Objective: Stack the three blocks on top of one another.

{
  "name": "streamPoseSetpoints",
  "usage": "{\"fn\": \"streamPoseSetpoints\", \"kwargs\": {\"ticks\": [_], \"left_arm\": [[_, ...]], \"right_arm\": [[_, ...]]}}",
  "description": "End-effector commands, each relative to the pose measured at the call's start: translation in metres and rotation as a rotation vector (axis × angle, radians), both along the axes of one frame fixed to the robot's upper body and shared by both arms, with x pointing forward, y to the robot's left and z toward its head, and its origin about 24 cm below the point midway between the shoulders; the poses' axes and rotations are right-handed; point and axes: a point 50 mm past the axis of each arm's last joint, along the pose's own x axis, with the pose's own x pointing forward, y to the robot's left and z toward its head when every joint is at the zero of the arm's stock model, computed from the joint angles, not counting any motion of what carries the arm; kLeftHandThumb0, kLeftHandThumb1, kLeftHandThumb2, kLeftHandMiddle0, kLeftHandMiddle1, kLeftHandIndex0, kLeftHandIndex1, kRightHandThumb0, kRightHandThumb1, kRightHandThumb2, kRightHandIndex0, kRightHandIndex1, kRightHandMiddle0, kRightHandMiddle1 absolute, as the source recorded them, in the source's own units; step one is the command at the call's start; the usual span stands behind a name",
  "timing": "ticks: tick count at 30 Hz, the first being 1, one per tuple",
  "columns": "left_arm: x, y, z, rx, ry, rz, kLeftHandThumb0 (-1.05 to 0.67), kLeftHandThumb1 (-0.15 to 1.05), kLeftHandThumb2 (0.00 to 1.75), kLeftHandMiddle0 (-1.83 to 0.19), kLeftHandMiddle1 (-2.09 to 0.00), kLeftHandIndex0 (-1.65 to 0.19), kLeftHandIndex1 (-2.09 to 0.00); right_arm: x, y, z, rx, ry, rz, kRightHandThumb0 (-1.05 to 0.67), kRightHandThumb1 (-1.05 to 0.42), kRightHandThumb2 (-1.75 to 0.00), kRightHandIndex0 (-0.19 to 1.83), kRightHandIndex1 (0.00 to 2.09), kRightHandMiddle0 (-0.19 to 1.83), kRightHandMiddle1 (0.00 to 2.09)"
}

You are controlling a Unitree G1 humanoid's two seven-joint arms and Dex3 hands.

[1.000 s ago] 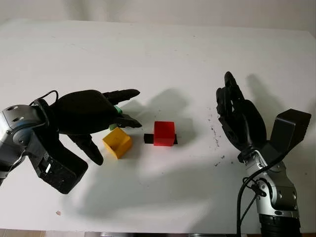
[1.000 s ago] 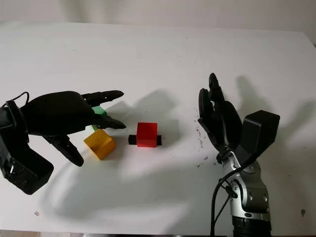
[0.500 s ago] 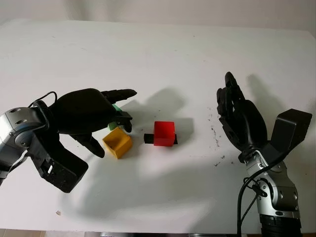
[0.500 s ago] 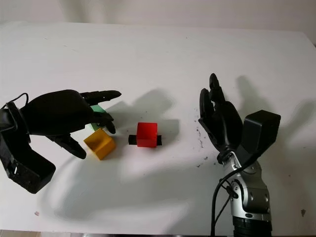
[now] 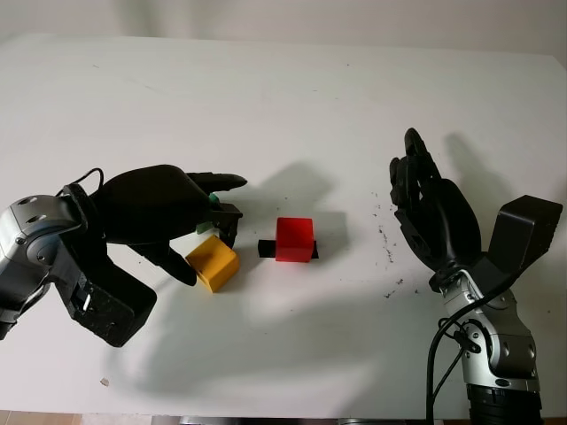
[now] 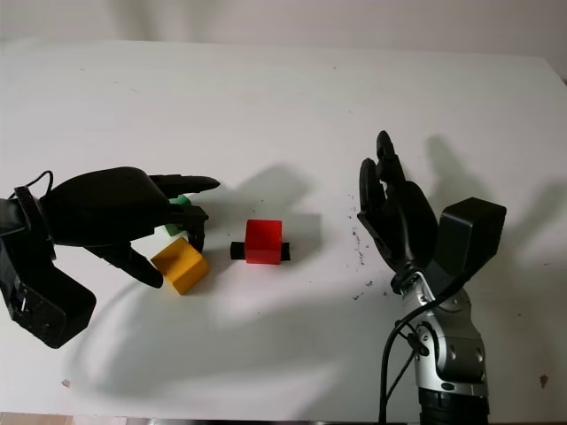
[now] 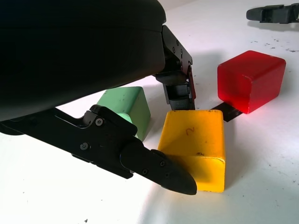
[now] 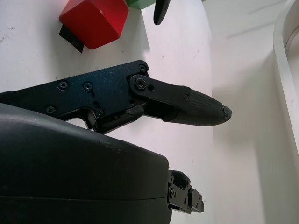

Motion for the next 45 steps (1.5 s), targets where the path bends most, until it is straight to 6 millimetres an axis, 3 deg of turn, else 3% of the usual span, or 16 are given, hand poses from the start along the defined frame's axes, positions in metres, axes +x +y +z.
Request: {"fn": "streamPoseSetpoints", "kwargs": {"ticks": [1,9,21,32,39,45], "left_arm": [[-0.002,-0.002,-0.004,-0.024,0.026,-0.017,-0.48,0.97,0.06,-0.17,-0.07,-0.43,-1.21],[0.001,0.003,-0.001,-0.152,0.153,0.037,-0.44,1.03,0.07,-0.19,-0.06,-0.39,-1.29],[0.002,0.014,0.029,-0.396,0.297,0.078,-0.46,1.05,0.13,-0.14,-0.04,-0.28,-1.43],[0.002,0.02,0.041,-0.462,0.301,0.105,-0.45,1.05,0.16,-0.1,-0.04,-0.21,-1.47],[0.008,0.007,0.061,-0.422,0.169,0.082,-0.45,1.05,0.13,-0.13,-0.06,-0.25,-1.4],[0.017,-0.02,0.077,-0.349,0.074,0.062,-0.42,1.05,0.09,-0.21,-0.08,-0.33,-1.41]], "right_arm": [[-0.001,-0.003,0.002,-0.001,-0.013,-0.006,-0.67,-1.05,-0.63,-0.19,0.0,-0.19,0.0],[-0.001,-0.002,0.002,0.002,-0.013,-0.015,-0.66,-1.05,-0.63,-0.19,0.0,-0.19,0.0],[-0.001,-0.001,0.0,0.005,-0.013,-0.013,-0.66,-1.05,-0.62,-0.19,0.0,-0.19,0.0],[0.001,0.0,0.0,-0.002,-0.014,-0.009,-0.66,-1.05,-0.61,-0.19,0.0,-0.19,0.0],[0.003,0.0,0.001,-0.005,-0.017,-0.005,-0.67,-1.05,-0.58,-0.19,0.0,-0.19,0.0],[0.004,0.001,0.004,-0.011,-0.026,-0.004,-0.66,-1.05,-0.57,-0.19,0.0,-0.19,0.0]]}}
